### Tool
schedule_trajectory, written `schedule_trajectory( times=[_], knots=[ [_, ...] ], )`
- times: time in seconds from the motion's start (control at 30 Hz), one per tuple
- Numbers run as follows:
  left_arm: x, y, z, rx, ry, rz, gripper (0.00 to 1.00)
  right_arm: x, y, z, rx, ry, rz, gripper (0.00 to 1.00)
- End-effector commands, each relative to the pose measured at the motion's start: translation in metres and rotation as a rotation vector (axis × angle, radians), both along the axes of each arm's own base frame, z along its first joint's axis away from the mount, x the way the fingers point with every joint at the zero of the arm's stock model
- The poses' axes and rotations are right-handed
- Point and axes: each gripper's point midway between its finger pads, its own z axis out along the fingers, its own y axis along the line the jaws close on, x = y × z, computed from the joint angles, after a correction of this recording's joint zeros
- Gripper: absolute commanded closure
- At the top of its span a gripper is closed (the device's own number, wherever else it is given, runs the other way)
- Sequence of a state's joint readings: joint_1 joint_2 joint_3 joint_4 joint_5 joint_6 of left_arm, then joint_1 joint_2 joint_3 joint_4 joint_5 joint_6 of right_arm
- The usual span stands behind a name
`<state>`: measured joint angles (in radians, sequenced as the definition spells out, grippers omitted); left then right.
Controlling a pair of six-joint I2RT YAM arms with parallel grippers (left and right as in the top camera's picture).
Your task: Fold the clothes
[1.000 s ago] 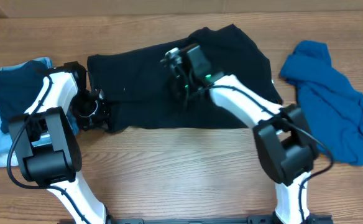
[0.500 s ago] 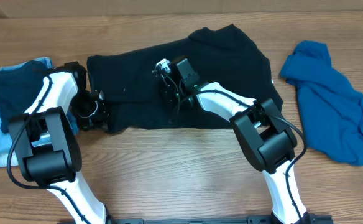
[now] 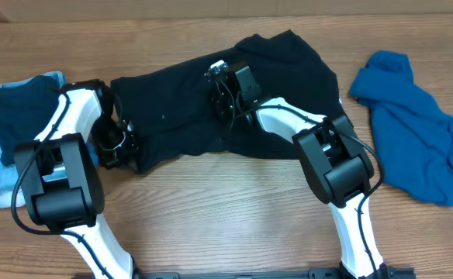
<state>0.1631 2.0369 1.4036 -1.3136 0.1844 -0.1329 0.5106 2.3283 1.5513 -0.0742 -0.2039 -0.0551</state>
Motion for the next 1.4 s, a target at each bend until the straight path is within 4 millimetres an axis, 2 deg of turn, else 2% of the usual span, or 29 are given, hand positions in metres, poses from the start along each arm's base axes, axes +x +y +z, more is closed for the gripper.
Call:
schedule_trajectory(
  times=[0.0,0.07,0.1,0.2,0.27,0.33,0.43,0.5,0.57,0.63,0.67,0.73,0.8,0.87,0.97,1.0,1.17,1.27,1.37],
  knots=[
    [-0.022,0.051,-0.007,0.323,0.112,0.012,0.96,0.015,-0.037,-0.031,-0.076,0.027,-0.103,0.89],
    [-0.029,0.059,-0.013,0.384,0.126,0.038,0.94,0.014,-0.037,-0.032,-0.079,0.034,-0.102,0.89],
    [-0.028,0.057,-0.018,0.378,0.117,0.043,0.87,0.013,-0.038,-0.033,-0.083,0.039,-0.102,0.89],
    [-0.021,0.054,-0.022,0.358,0.083,0.058,0.87,0.009,-0.038,-0.035,-0.088,0.056,-0.098,0.88],
    [-0.015,0.051,-0.024,0.335,0.060,0.068,0.84,0.009,-0.038,-0.029,-0.092,0.069,-0.096,0.84],
    [-0.014,0.050,-0.025,0.332,0.055,0.070,0.85,0.012,-0.037,-0.011,-0.090,0.062,-0.097,0.81],
    [-0.005,0.052,-0.023,0.336,0.023,0.075,0.93,0.025,-0.031,0.046,-0.060,0.005,-0.097,0.75],
    [0.015,0.051,-0.017,0.322,-0.037,0.092,0.94,0.024,-0.028,0.074,-0.039,-0.020,-0.089,0.74],
    [0.046,0.043,-0.004,0.256,-0.137,0.105,0.94,0.013,-0.023,0.087,-0.027,-0.005,-0.062,0.68],
    [0.090,0.038,0.020,0.195,-0.288,0.105,0.94,-0.001,-0.017,0.097,-0.023,0.023,-0.032,0.60],
    [0.116,0.039,0.039,0.186,-0.383,0.112,0.93,-0.007,-0.017,0.111,-0.025,0.013,-0.022,0.57],
    [0.149,0.041,0.061,0.180,-0.516,0.099,0.90,-0.012,-0.020,0.141,-0.021,-0.027,-0.012,0.51],
    [0.187,0.042,0.077,0.178,-0.678,0.081,0.90,-0.022,-0.038,0.181,-0.035,-0.062,-0.051,0.51],
    [0.206,0.041,0.078,0.183,-0.755,0.064,0.96,-0.038,-0.063,0.199,-0.079,-0.034,-0.093,0.54],
    [0.220,0.022,0.060,0.121,-0.780,-0.006,0.96,-0.067,-0.096,0.199,-0.143,0.078,-0.122,0.58],
    [0.220,0.009,0.044,0.086,-0.757,-0.037,0.96,-0.076,-0.107,0.195,-0.166,0.125,-0.132,0.60],
    [0.210,-0.027,-0.017,0.054,-0.639,-0.167,0.96,-0.089,-0.133,0.182,-0.195,0.244,-0.211,0.66],
    [0.201,-0.020,-0.036,0.120,-0.574,-0.186,0.96,-0.091,-0.134,0.181,-0.200,0.253,-0.212,0.66],
    [0.198,0.001,-0.052,0.243,-0.532,-0.200,0.96,-0.093,-0.135,0.180,-0.198,0.264,-0.222,0.66]
  ],
)
